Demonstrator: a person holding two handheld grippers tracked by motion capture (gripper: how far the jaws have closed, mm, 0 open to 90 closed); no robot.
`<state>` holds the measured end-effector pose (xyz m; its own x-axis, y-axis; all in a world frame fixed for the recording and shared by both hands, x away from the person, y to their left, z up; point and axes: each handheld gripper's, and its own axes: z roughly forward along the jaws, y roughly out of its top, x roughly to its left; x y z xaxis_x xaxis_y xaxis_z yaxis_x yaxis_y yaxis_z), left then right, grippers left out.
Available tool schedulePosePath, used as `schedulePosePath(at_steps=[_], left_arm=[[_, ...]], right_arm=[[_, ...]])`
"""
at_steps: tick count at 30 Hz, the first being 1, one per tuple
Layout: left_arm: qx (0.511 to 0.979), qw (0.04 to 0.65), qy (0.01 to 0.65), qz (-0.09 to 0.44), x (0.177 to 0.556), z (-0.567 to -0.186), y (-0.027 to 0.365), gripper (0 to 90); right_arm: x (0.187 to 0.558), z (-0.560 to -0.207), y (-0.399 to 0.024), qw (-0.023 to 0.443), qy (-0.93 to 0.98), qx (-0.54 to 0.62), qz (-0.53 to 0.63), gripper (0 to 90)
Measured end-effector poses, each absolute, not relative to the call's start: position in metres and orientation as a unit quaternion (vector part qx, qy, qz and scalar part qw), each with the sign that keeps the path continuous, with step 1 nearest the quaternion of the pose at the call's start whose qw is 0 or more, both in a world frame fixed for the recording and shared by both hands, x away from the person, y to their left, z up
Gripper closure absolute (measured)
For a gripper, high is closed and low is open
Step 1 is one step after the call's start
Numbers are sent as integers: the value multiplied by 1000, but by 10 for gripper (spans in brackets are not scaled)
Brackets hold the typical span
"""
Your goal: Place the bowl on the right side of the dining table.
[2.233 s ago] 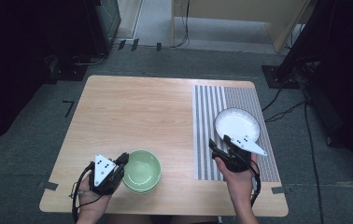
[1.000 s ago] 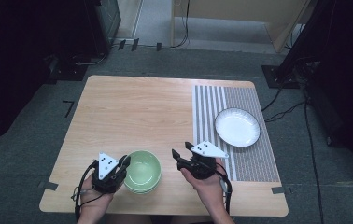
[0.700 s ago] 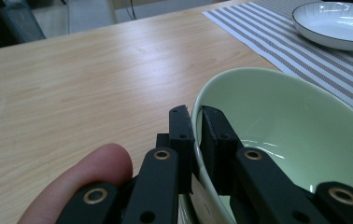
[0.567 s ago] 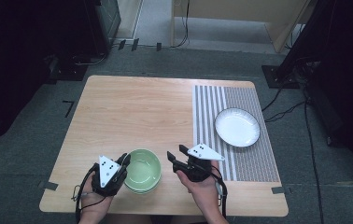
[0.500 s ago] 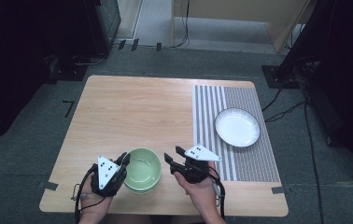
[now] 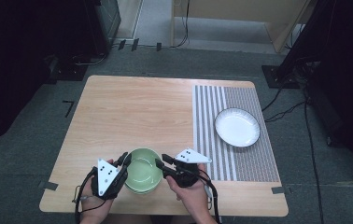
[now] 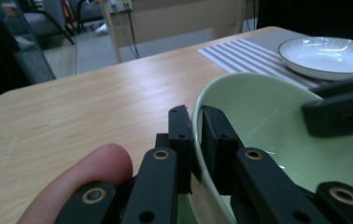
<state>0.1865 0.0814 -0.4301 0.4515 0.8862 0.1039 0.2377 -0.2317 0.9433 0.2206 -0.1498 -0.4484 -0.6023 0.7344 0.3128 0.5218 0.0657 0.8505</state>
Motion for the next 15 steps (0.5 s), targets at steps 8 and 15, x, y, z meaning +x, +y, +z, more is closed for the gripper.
schedulePosePath(at_steps=[8,15], left_arm=[[702,482,380,361,180,-429,75,819],[691,485,364,393,172,-428,69,823]], right_arm=[[219,-456,-138,117,714,451,522,833],[214,-449,-141,144,695,457,536,851]])
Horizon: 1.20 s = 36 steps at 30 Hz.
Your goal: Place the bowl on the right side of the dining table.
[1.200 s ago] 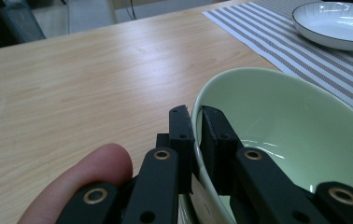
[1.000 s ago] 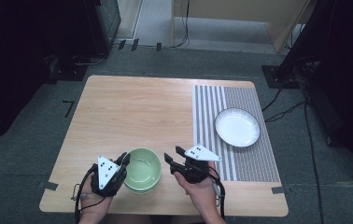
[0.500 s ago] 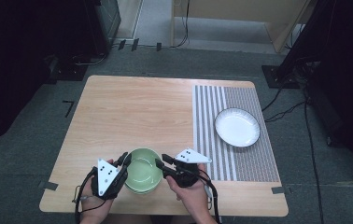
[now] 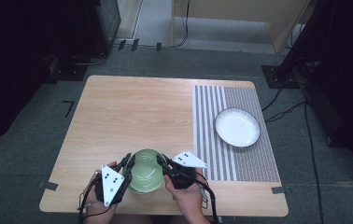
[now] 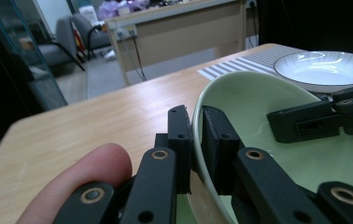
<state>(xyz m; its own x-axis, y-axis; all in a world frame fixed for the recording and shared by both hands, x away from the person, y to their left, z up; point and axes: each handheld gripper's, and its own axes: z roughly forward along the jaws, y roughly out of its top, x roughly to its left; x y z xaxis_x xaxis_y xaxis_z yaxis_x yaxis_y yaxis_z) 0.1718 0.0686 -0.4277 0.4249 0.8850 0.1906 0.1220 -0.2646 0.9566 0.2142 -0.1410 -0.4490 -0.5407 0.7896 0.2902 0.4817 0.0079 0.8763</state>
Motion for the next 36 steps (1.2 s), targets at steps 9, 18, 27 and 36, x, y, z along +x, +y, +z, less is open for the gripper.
schedulePosePath(at_steps=[9,18,27,36], left_arm=[[690,482,344,417,166,-428,64,828],[689,494,347,400,168,-429,66,826],[688,561,332,319,171,-428,74,498],[692,580,333,271,174,-423,75,0]], right_arm=[[219,-456,-137,91,698,484,520,746],[220,-454,-142,87,697,483,523,849],[211,-447,-141,159,700,464,519,849],[208,-442,-146,195,697,458,517,849]])
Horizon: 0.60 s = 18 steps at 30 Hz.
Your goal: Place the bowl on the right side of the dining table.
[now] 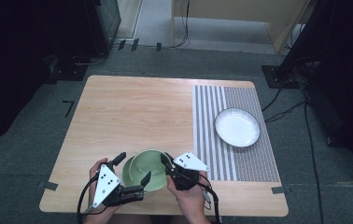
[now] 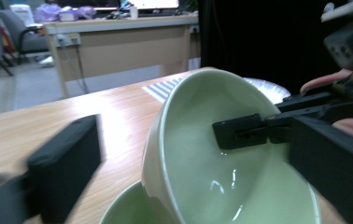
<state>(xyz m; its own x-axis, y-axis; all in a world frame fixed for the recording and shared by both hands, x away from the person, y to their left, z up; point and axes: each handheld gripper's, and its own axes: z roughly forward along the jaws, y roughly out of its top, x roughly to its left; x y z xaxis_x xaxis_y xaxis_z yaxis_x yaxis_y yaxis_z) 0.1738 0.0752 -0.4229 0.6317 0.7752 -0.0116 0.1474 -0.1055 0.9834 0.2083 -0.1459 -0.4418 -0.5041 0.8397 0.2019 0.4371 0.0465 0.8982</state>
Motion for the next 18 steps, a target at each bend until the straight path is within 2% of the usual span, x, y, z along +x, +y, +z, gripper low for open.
schedulePosePath(at_steps=[5,18], left_arm=[[670,615,332,249,173,-417,84,0],[660,605,358,265,183,-413,111,0]], right_arm=[[210,-439,-151,203,692,464,515,849],[213,-436,-164,215,679,473,518,849]])
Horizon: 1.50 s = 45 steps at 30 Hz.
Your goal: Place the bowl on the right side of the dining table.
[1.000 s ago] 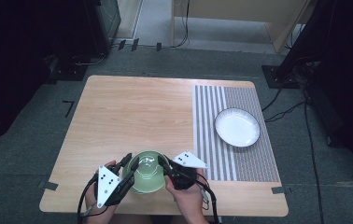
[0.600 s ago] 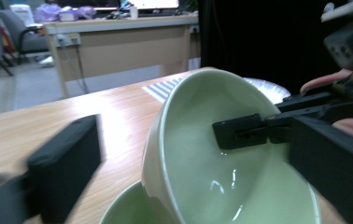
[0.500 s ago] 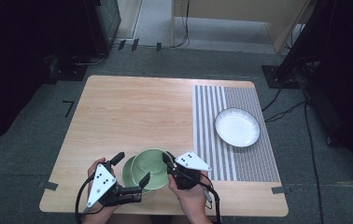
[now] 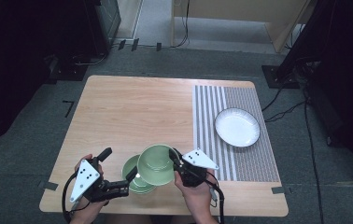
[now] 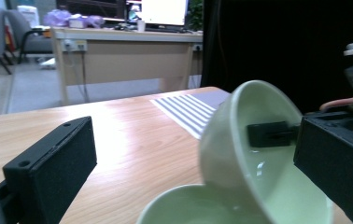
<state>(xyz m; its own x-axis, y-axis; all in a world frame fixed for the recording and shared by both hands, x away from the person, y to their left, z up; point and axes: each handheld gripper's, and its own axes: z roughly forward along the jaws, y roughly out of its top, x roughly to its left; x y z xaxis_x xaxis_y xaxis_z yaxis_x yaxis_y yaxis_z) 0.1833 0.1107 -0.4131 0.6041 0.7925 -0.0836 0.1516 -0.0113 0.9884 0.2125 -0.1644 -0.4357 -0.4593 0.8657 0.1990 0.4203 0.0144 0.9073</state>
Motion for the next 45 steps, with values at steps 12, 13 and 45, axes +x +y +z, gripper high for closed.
schedulePosePath(at_steps=[12,13,45], left_arm=[[660,533,441,295,212,-432,155,0],[663,523,445,299,214,-434,157,0],[711,277,573,299,256,-518,219,0]], right_arm=[[214,-431,-176,221,669,480,522,848],[214,-431,-177,220,668,481,523,848],[219,-416,-216,247,629,509,534,847]])
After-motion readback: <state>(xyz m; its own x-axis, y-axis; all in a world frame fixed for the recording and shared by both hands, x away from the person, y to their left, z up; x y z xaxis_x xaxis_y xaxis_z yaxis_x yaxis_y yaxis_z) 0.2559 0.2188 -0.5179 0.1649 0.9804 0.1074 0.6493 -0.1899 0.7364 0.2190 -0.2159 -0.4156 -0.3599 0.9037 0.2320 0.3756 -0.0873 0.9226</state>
